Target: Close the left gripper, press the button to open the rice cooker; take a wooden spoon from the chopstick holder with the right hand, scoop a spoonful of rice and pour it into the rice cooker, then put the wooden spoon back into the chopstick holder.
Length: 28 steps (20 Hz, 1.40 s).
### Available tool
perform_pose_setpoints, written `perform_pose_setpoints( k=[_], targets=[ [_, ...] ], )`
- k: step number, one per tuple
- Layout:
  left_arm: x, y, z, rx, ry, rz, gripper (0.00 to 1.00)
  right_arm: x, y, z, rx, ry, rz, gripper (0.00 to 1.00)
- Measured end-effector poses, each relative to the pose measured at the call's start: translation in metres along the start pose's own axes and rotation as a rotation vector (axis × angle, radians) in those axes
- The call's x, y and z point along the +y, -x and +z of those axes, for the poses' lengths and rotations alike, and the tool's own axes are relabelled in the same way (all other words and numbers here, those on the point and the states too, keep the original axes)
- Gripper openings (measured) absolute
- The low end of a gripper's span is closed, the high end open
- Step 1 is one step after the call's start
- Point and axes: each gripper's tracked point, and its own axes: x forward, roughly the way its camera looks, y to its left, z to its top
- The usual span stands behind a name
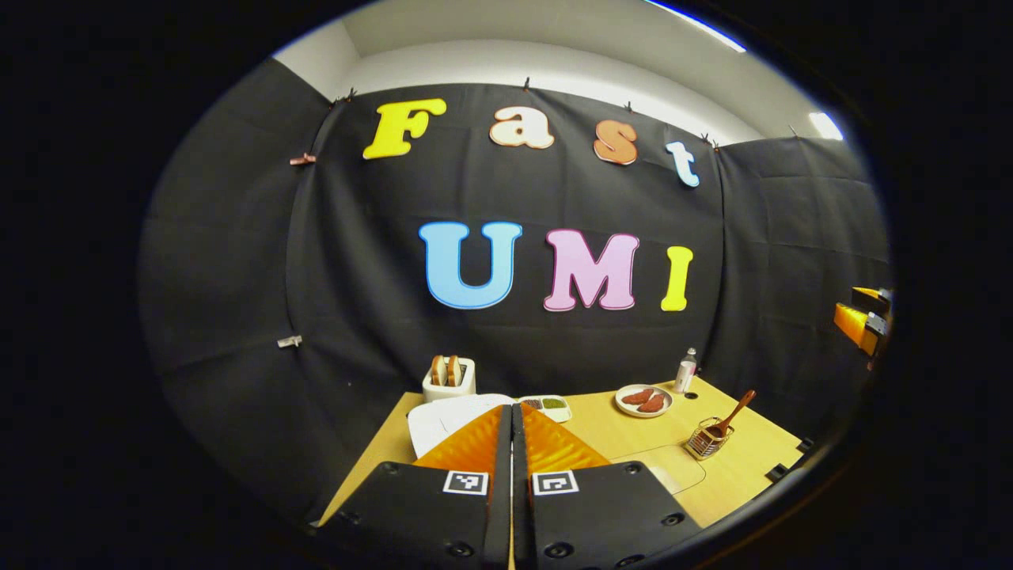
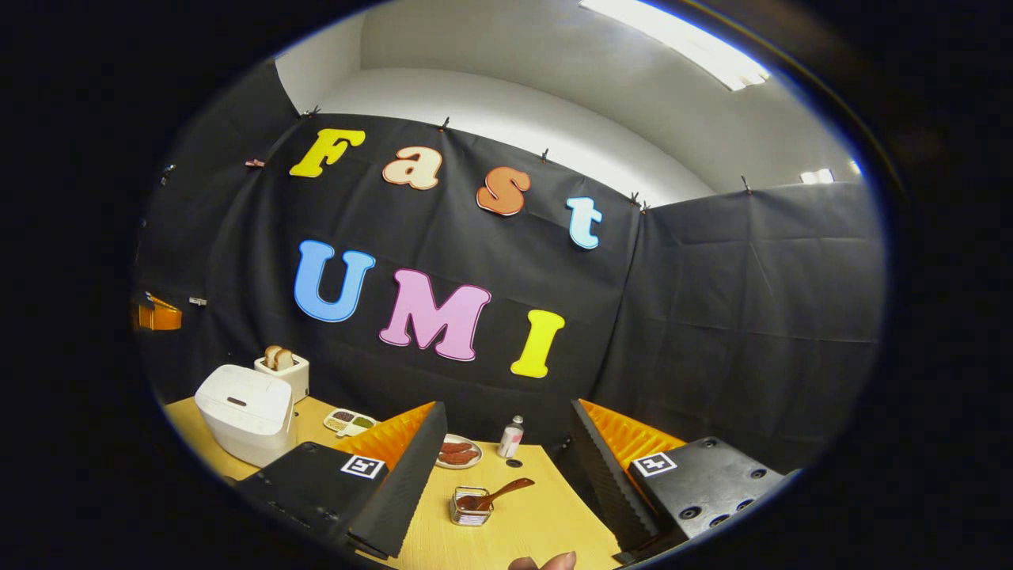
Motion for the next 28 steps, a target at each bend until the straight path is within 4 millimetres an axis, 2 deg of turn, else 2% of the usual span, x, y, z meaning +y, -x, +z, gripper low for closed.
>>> perform_pose_setpoints(
  k=[3,8,10,14,20,23,27,28],
  targets=[
    [0.006,-0.033,-0.02,0.066,0.034,-0.043,0.06,-0.004,0.004,-0.003,0.007,0.003,-0.026,0.97],
    [0.018,-0.082,-0.065,0.198,0.02,-0.129,0.07,-0.001,0.009,-0.007,0.01,0.018,-0.047,0.97],
    [0.021,-0.096,-0.084,0.243,0.013,-0.15,0.06,0.0,0.01,-0.008,0.017,0.021,-0.053,0.97],
    [0.024,-0.121,-0.103,0.284,-0.005,-0.192,0.07,0.002,0.011,-0.012,0.024,0.037,-0.065,0.97],
    [0.032,-0.148,-0.13,0.363,0.01,-0.225,0.06,0.005,0.01,-0.015,0.038,0.046,-0.078,0.97],
    [0.028,-0.152,-0.143,0.41,0.012,-0.238,0.06,0.006,0.012,-0.018,0.043,0.059,-0.082,0.97],
    [0.032,-0.157,-0.162,0.468,-0.013,-0.21,0.06,0.002,0.014,-0.024,0.056,0.058,-0.094,0.97],
    [0.03,-0.158,-0.16,0.454,-0.016,-0.208,0.06,0.002,0.015,-0.026,0.062,0.057,-0.097,0.97]
  ],
)
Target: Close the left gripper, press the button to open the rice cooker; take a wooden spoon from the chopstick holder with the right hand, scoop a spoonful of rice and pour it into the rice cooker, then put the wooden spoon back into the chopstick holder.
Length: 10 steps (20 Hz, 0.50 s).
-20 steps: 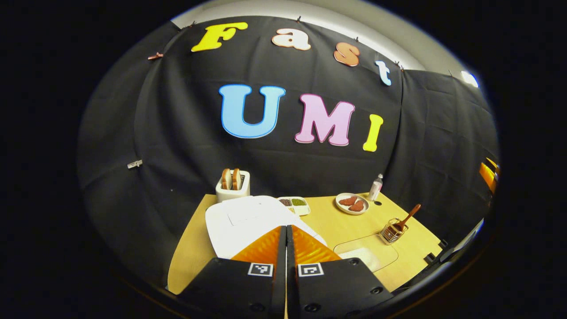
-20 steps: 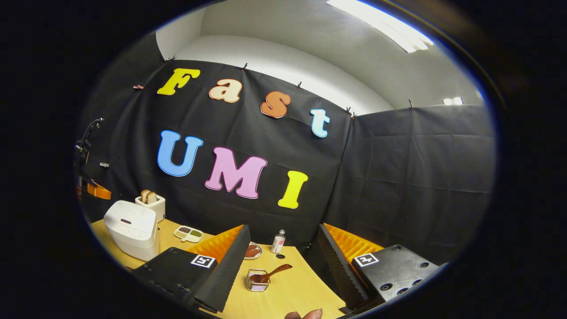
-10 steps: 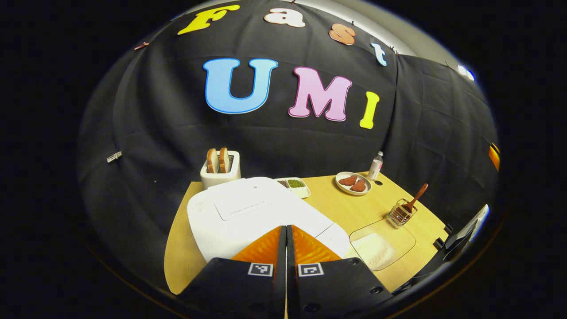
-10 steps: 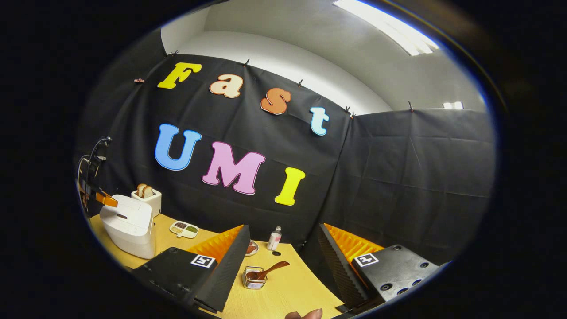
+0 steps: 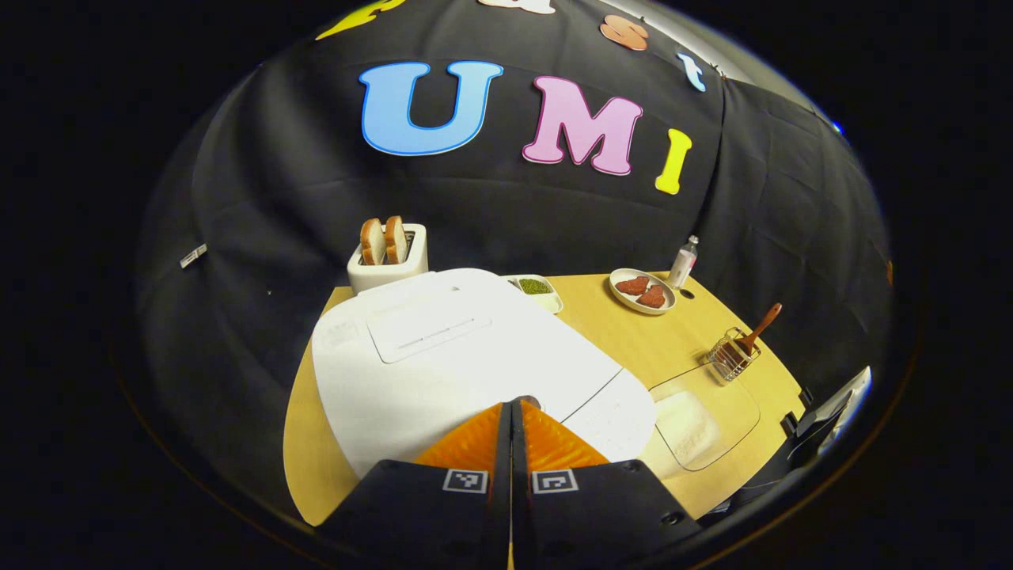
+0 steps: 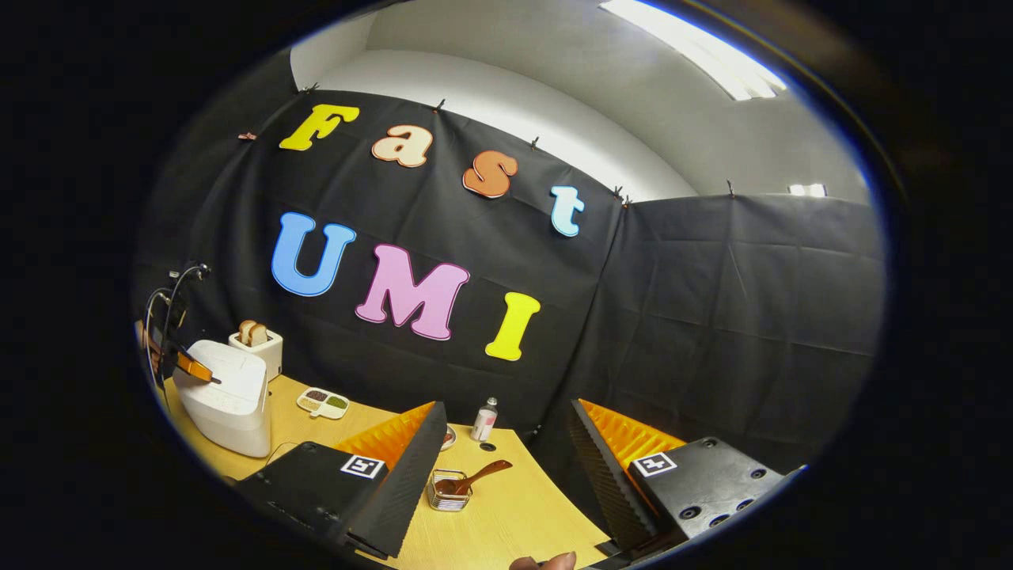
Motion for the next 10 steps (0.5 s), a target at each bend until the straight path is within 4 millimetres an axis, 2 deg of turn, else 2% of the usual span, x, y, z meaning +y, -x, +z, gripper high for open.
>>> perform_pose_setpoints(
  k=[6,10],
  targets=[
    [0.0009,-0.0013,0.0013,0.009,-0.003,0.003,0.06,-0.0056,0.0009,-0.0096,0.024,0.009,-0.015,0.97],
    [0.0016,-0.0043,-0.0027,0.031,0.023,0.007,0.07,-0.0064,0.0009,-0.0067,0.019,0.001,-0.025,0.97]
  ],
)
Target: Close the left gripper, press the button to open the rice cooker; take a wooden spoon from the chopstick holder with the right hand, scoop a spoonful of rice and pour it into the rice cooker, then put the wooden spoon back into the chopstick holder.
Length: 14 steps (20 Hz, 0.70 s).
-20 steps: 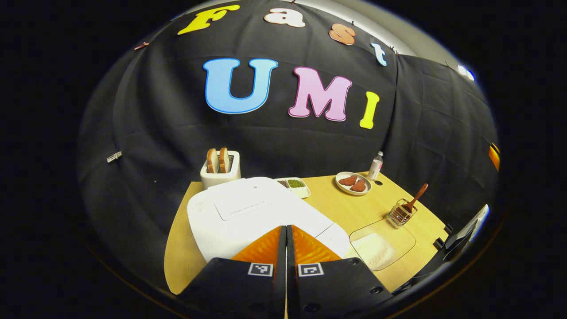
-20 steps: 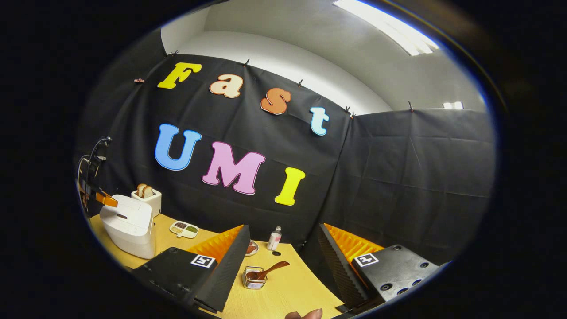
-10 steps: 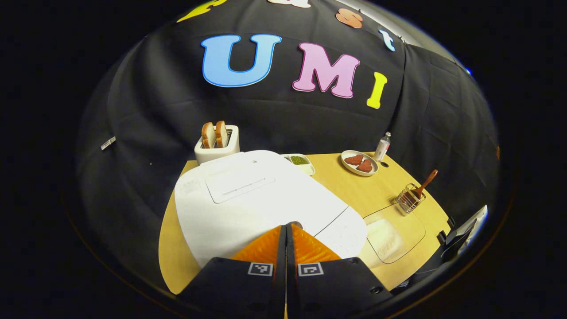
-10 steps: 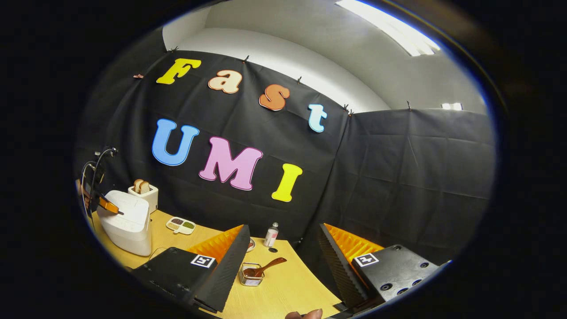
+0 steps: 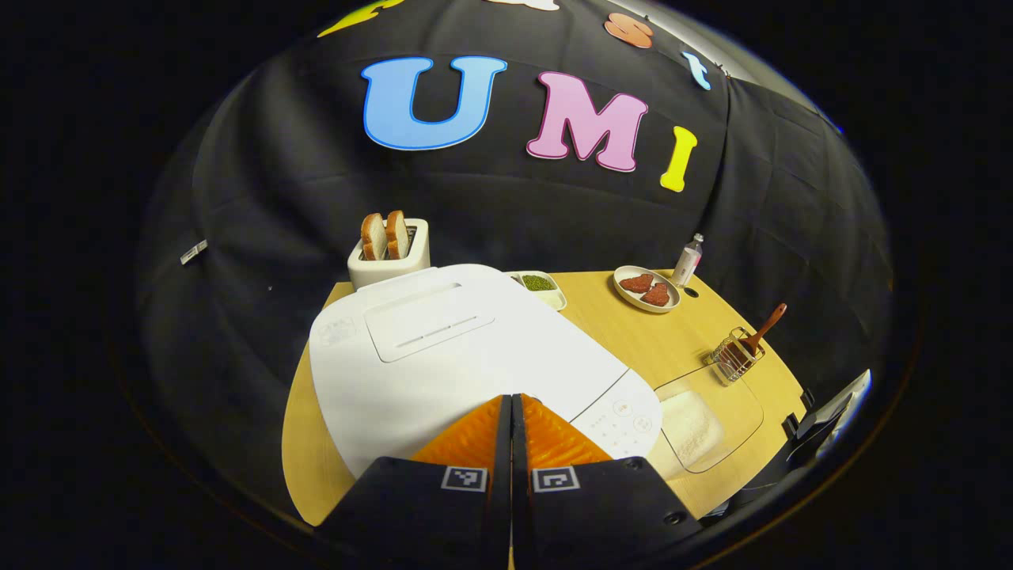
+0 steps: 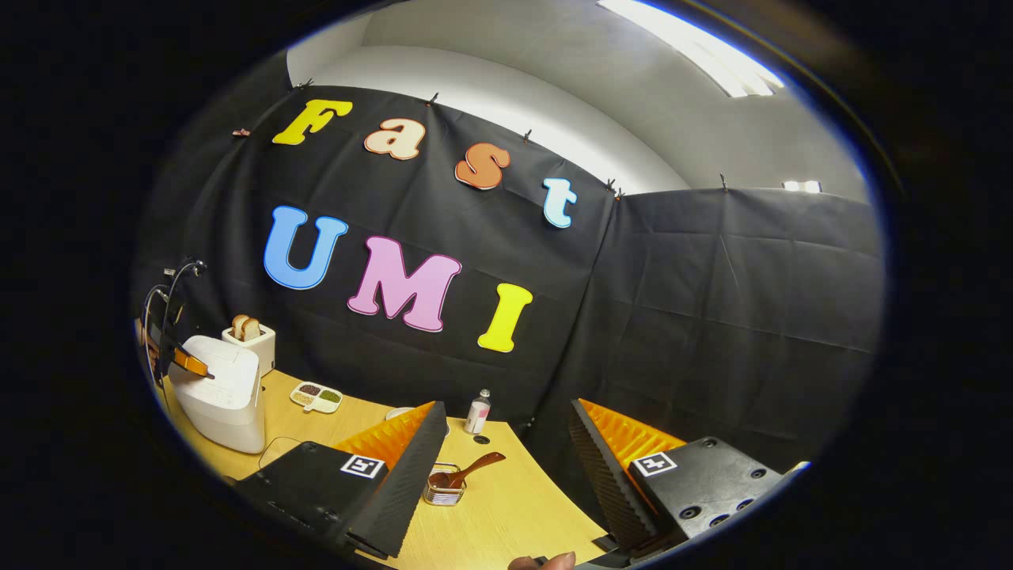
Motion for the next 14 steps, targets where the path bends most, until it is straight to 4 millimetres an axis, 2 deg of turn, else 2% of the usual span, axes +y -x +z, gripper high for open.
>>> perform_pose_setpoints(
  k=[1,5,7,11,12,13,14],
  targets=[
    [-0.001,0.0,-0.007,0.036,0.009,-0.002,0.07,0.001,0.0,-0.002,0.001,0.002,0.002,0.97],
    [0.001,0.002,0.005,0.017,-0.025,0.025,0.07,0.0,-0.001,-0.006,0.009,-0.005,0.002,0.98],
    [-0.001,0.015,0.029,-0.092,-0.057,0.073,0.07,-0.003,0.0,-0.008,0.013,-0.006,0.0,0.97],
    [0.001,0.059,0.1,-0.367,-0.158,0.189,0.11,-0.013,0.002,-0.009,0.017,-0.007,-0.012,0.97],
    [-0.006,0.071,0.114,-0.423,-0.185,0.198,0.19,-0.015,0.003,-0.008,0.015,-0.013,-0.014,0.97],
    [-0.009,0.082,0.125,-0.462,-0.199,0.209,0.34,-0.017,0.004,-0.007,0.013,-0.018,-0.017,0.97],
    [-0.014,0.09,0.134,-0.49,-0.208,0.216,0.55,-0.018,0.004,-0.007,0.011,-0.024,-0.017,0.97]
  ],
)
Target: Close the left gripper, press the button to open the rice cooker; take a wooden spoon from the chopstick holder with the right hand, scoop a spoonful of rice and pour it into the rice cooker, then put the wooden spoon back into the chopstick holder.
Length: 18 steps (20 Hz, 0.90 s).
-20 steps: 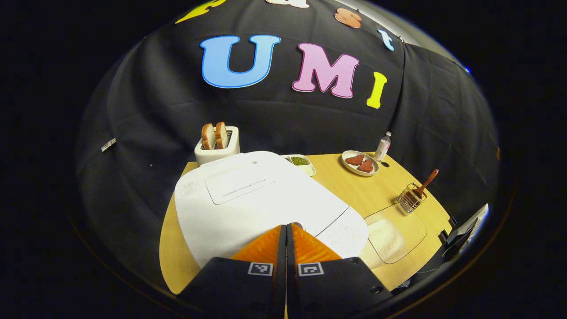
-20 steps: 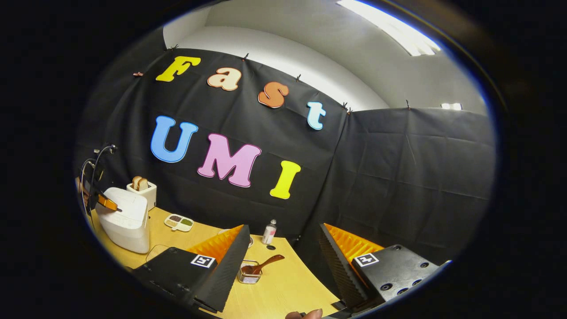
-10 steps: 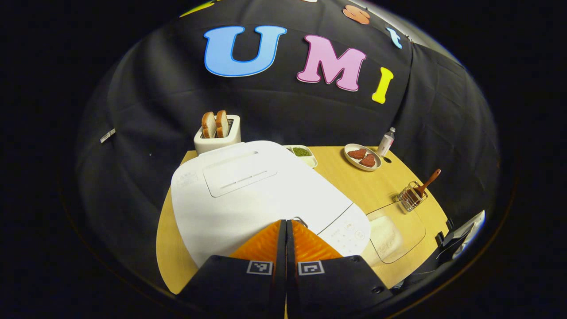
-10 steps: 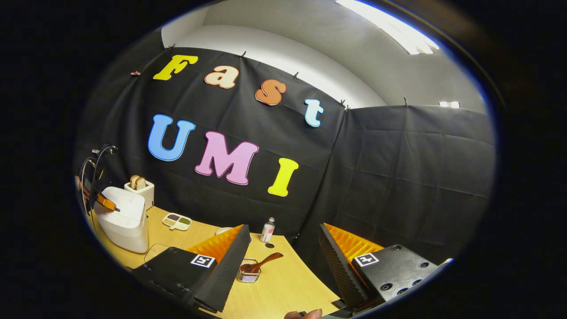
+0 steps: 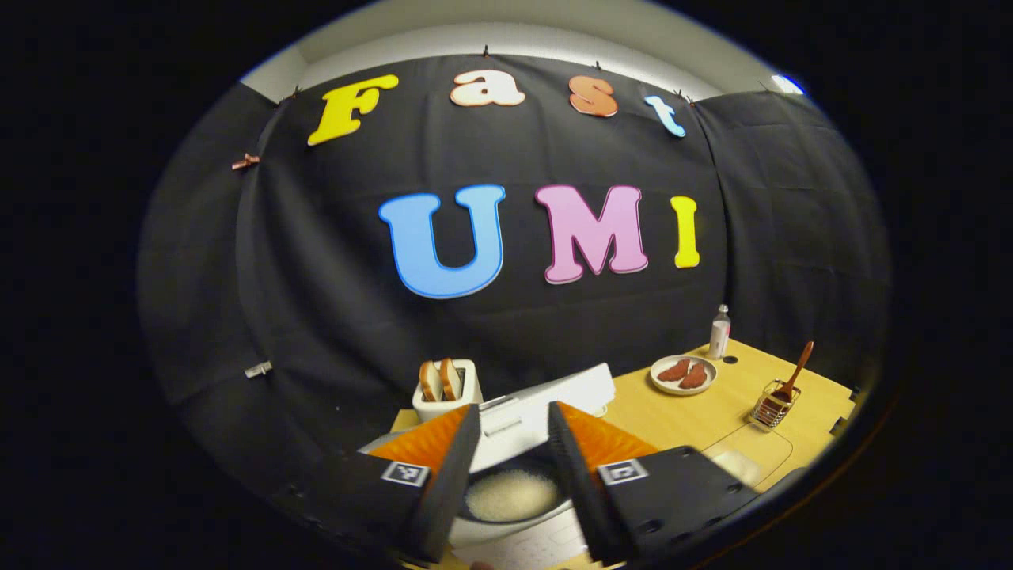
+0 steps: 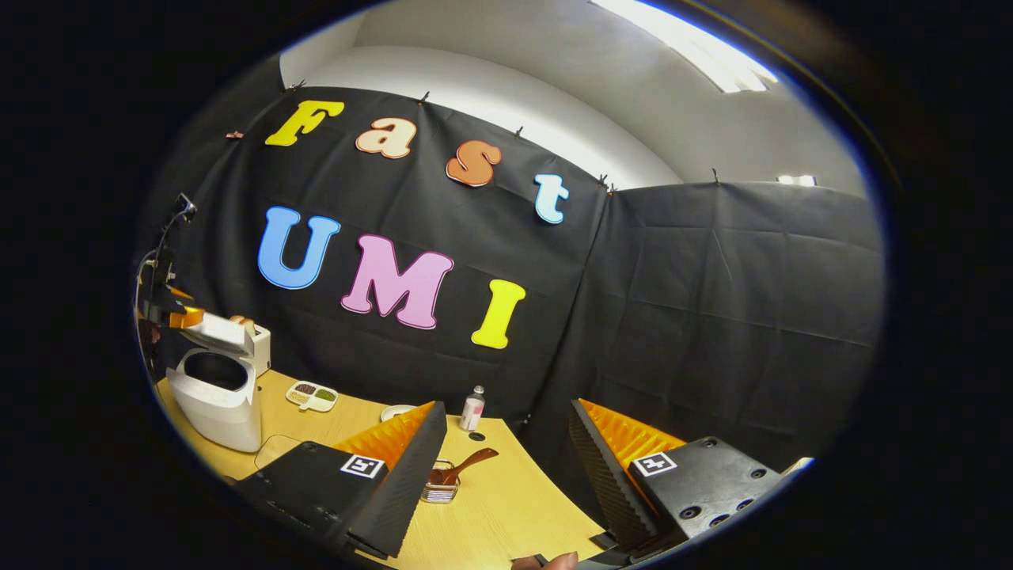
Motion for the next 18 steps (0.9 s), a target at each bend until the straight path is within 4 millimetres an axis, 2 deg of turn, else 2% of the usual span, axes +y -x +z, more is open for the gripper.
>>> perform_pose_setpoints(
  k=[1,2,3,4,8,12,15,18],
  targets=[
    [0.001,0.007,0.012,-0.024,-0.007,0.02,0.76,-0.002,0.0,-0.001,-0.001,-0.003,-0.001,0.97],
    [-0.002,0.013,0.023,-0.056,-0.012,0.025,0.83,-0.003,0.0,0.0,-0.005,-0.004,0.0,0.97],
    [-0.008,0.02,0.033,-0.082,-0.015,0.024,0.83,-0.004,0.001,0.001,-0.005,-0.003,0.0,0.97],
    [-0.011,0.027,0.041,-0.107,-0.014,0.03,0.94,-0.006,0.001,0.001,-0.005,-0.001,-0.001,0.97],
    [-0.032,0.06,0.054,-0.133,0.01,0.01,0.97,-0.017,0.004,0.008,-0.018,-0.009,-0.006,0.97],
    [-0.053,0.084,0.052,-0.112,0.063,-0.002,0.97,-0.027,0.008,0.011,-0.019,-0.037,-0.007,0.97],
    [-0.051,0.101,0.051,-0.108,0.082,0.022,0.97,-0.034,0.007,0.015,-0.032,-0.042,-0.012,0.97],
    [-0.05,0.121,0.054,-0.115,0.102,0.046,0.96,-0.03,0.001,0.017,-0.043,-0.056,0.009,0.97]
  ],
)
